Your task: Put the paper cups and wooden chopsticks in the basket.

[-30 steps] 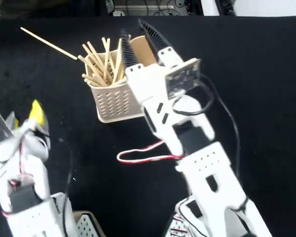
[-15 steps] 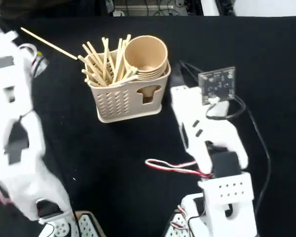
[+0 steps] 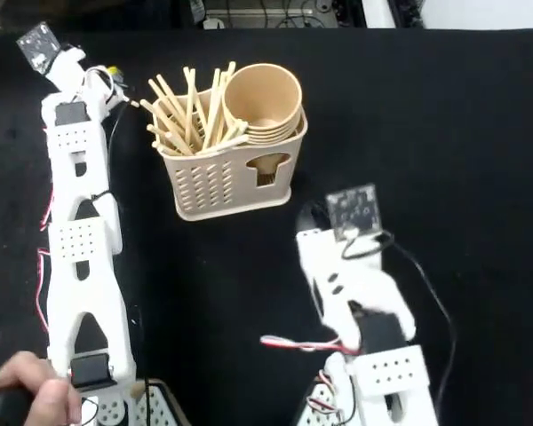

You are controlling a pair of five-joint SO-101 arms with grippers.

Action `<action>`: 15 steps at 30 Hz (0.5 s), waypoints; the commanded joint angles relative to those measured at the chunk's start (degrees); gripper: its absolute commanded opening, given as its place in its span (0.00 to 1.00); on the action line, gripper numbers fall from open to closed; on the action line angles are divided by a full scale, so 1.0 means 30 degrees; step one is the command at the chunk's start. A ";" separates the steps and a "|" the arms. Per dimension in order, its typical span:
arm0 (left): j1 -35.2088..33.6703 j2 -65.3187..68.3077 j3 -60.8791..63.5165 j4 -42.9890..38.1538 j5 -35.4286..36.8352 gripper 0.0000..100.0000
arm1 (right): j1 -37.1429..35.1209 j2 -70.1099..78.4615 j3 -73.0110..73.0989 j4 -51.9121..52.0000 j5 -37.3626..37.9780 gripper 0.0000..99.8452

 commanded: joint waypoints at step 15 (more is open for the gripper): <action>0.1304 -0.1553 0.3267 0.0791 -0.1084 0.21 | -0.1670 -0.8366 0.1832 0.4044 0.0117 0.01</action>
